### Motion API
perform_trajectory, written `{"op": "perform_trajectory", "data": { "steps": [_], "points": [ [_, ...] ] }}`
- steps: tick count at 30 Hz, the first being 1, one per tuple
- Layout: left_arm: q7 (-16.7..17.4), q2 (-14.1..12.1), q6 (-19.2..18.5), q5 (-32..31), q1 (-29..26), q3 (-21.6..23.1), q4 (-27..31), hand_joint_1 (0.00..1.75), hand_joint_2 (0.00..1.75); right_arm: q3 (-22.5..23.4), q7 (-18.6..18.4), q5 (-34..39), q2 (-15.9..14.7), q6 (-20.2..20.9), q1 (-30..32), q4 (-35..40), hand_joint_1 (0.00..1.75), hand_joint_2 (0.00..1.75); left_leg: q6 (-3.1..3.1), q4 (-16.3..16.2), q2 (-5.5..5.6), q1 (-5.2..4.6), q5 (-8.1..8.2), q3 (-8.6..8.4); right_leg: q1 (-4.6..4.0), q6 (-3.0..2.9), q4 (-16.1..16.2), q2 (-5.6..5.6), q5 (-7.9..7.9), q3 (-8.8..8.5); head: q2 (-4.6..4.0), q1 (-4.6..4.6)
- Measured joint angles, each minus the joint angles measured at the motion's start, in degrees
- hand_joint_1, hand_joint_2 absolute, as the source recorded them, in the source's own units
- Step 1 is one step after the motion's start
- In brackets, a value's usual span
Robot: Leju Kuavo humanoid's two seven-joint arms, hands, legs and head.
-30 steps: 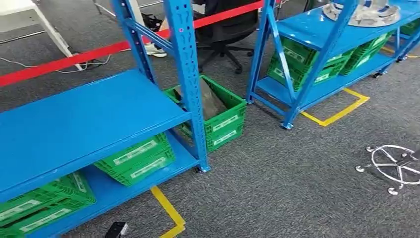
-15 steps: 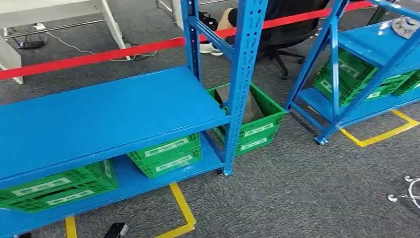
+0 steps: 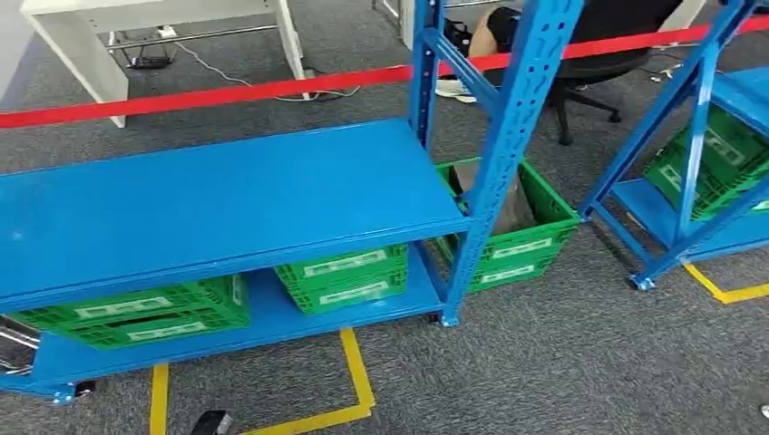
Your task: Take the parts from the cabinet and place them on the table.
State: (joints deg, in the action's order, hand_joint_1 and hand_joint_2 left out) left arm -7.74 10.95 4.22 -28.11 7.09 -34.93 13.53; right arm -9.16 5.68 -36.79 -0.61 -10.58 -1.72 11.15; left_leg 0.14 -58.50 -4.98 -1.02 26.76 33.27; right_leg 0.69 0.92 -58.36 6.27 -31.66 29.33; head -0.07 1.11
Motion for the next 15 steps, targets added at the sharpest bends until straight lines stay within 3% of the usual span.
{"op": "perform_trajectory", "data": {
  "steps": [3, 4, 5, 6, 8, 9, 10, 11, 12, 13, 14, 15],
  "points": [
    [0.0, 0.0, 0.0, 0.0, -0.2, 0.0, 0.0, 0.0, 0.0, 0.0, 0.0, 0.0, 0.0, 0.1, -0.2, 0.0, 0.0, 0.0, 0.66, 0.0, 2.07, 0.01, -0.1, 0.38, -0.04, 0.72, 0.7, 2.25, -0.07, -0.85, 0.0, 0.18],
    [0.0, 0.0, 0.0, 0.0, -0.3, 0.0, 0.0, 0.0, 0.0, 0.0, 0.1, 0.0, 0.0, 0.1, -0.3, 0.1, 0.0, 0.0, 1.24, 0.7, 2.81, 0.64, -0.54, -0.22, 0.2, 1.23, 0.6, 1.38, -0.6, -0.72, 0.0, 0.13],
    [0.0, 0.0, 0.0, 0.1, -0.3, 0.0, 0.0, 0.0, 0.0, 0.0, 0.2, 0.0, 0.0, 0.1, -0.3, 0.1, 0.0, 0.0, 1.45, 1.0, 3.25, 0.73, -0.63, -0.37, 0.33, 1.4, -0.4, -2.6, -1.38, -0.46, 0.0, 0.64],
    [0.0, 0.0, 0.0, 0.1, -0.1, -0.1, 0.0, 0.0, 0.0, 0.0, 0.2, 0.0, 0.0, 0.2, -0.2, 0.1, 0.0, 0.0, 1.74, 1.0, 3.95, 0.82, -0.74, -0.26, 0.4, 1.37, -3.6, -4.82, -3.26, 1.04, 0.0, 0.66],
    [0.1, 0.2, 0.2, 0.1, 0.2, -0.1, 0.0, 0.0, 0.0, 0.0, 0.3, 0.0, 0.1, 0.4, 0.1, 0.1, 0.0, 0.0, 2.08, 1.0, 5.63, 0.79, -0.73, -0.14, 0.44, 1.49, -13.6, -6.09, -7.34, 6.25, 0.0, 0.74],
    [0.2, 0.2, 0.3, 0.0, 0.1, -0.1, 0.0, 0.0, 0.0, 0.0, 0.3, 0.0, 0.1, 0.4, 0.1, 0.0, 0.0, 0.0, 2.1, 0.9, 6.41, 0.76, -0.72, -0.17, 0.41, 1.55, -16.9, -6.15, -7.95, 8.32, 0.0, 0.77],
    [0.4, 0.2, 0.7, 0.0, 0.0, -0.1, 0.0, 0.0, 0.0, 0.0, 0.4, 0.2, 0.1, 0.4, 0.4, 0.0, 0.0, 0.0, 2.1, 0.9, 6.84, 0.74, -0.71, -0.26, 0.42, 1.54, -17.3, -6.16, -6.99, 9.1, 0.0, 0.74],
    [0.5, 0.2, 1.0, 0.0, -0.1, -0.1, 0.0, 0.0, 0.0, 0.0, 0.4, 0.5, 0.1, 0.4, 0.4, 0.0, 0.0, 0.0, 2.09, 0.9, 7.43, 0.76, -0.68, -0.39, 0.42, 1.49, -15.3, -6.17, -4.77, 8.72, 0.0, 0.79],
    [0.8, 0.2, 1.0, -0.1, -0.2, -0.1, 0.0, 0.0, 0.0, 0.0, 0.4, 0.8, 0.1, 0.4, 0.3, 0.0, 0.0, 0.0, 1.93, 0.9, 7.84, 0.8, -0.58, -0.56, 0.46, 1.46, -10.9, -6.17, -1.65, 7.18, 0.0, 0.77],
    [1.0, 0.2, 1.3, -0.1, -0.2, -0.1, 0.0, 0.0, 1.75, 0.1, 0.2, 1.0, 0.1, 0.5, 0.2, 0.0, 0.0, 0.0, 1.7, 0.8, 8.14, 0.85, -0.43, -0.72, 0.53, 1.36, -5.3, -6.24, 1.47, 4.93, 0.0, 0.77],
    [1.2, 0.2, 1.5, -0.2, -0.2, -0.1, 0.0, 0.0, 1.75, 0.1, -0.1, 1.2, 0.1, 0.7, 0.0, 0.0, 0.0, 0.0, 1.33, 0.6, 8.25, 0.83, -0.19, -0.66, 0.6, 1.27, -1.1, -6.73, 2.7, 3.42, 0.0, 0.79],
    [1.4, 0.2, 1.8, -0.2, -0.1, -0.1, 0.0, 0.0, 1.75, 0.1, -0.3, 1.4, 0.1, 1.0, -0.1, -0.1, 0.0, 0.0, 0.9, -0.1, 8.41, 0.4, 0.13, -0.36, 0.44, 0.99, -0.3, -7.05, 2.23, 2.93, 0.0, 0.77]
  ]
}}
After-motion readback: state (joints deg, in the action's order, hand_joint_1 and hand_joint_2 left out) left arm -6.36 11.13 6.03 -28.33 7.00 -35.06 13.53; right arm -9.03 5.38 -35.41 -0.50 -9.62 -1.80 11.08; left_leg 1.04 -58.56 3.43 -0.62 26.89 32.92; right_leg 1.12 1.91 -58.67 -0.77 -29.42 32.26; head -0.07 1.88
